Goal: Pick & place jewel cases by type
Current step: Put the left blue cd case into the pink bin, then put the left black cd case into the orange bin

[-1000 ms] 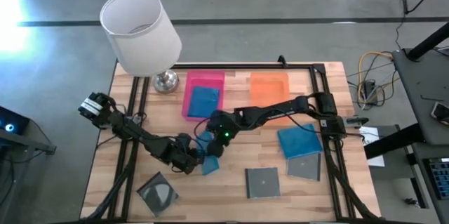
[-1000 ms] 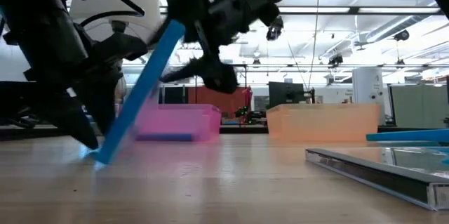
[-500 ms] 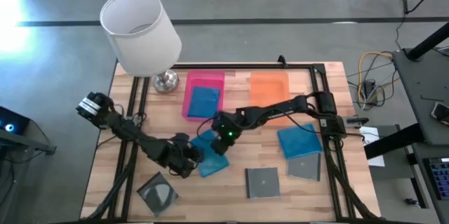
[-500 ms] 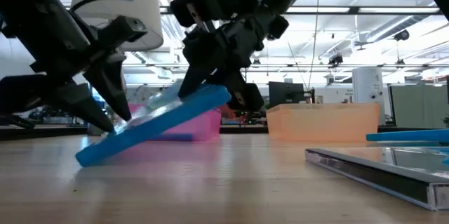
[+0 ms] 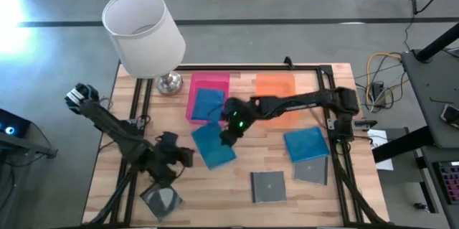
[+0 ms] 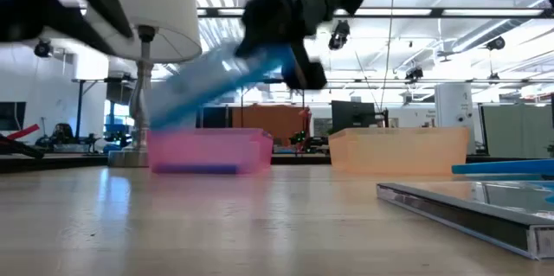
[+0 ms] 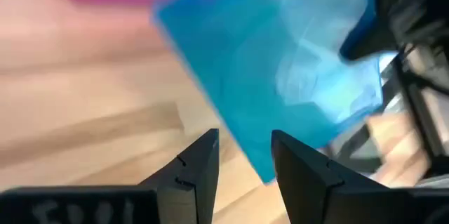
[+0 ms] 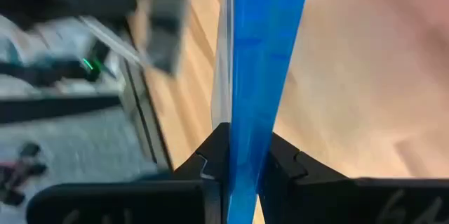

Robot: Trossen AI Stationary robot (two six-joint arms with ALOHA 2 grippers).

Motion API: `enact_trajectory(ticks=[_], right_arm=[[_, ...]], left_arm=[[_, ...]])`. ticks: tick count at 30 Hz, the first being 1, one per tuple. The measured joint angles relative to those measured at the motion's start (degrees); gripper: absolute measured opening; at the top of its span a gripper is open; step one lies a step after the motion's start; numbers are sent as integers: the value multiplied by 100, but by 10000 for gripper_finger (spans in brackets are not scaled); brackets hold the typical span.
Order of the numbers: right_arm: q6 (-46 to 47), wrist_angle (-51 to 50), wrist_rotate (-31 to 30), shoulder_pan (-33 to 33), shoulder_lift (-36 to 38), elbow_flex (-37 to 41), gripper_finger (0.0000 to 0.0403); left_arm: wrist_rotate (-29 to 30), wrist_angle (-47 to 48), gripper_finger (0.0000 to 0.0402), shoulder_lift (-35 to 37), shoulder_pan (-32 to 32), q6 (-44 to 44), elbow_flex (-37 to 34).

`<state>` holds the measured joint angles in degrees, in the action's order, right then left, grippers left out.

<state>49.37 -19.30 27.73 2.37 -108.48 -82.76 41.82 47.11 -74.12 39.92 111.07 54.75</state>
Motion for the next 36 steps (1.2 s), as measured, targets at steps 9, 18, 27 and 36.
enact_trajectory(ticks=[9, 18, 27, 36], right_arm=[[1070, 285, -984, 1739, 375, -9, 38], [1663, 923, -124, 2016, -1013, -536, 55], [602, -265, -231, 2091, -1513, -1658, 168], [-2321, -4168, -614, 1951, -1341, -2583, 243]], left_arm=[[1125, 1852, 114, 124, 450, 897, 910], [1615, 1947, 114, 146, 441, 818, 965], [1325, 1959, 114, 141, 441, 985, 902], [917, 2091, 114, 141, 439, 1094, 815]])
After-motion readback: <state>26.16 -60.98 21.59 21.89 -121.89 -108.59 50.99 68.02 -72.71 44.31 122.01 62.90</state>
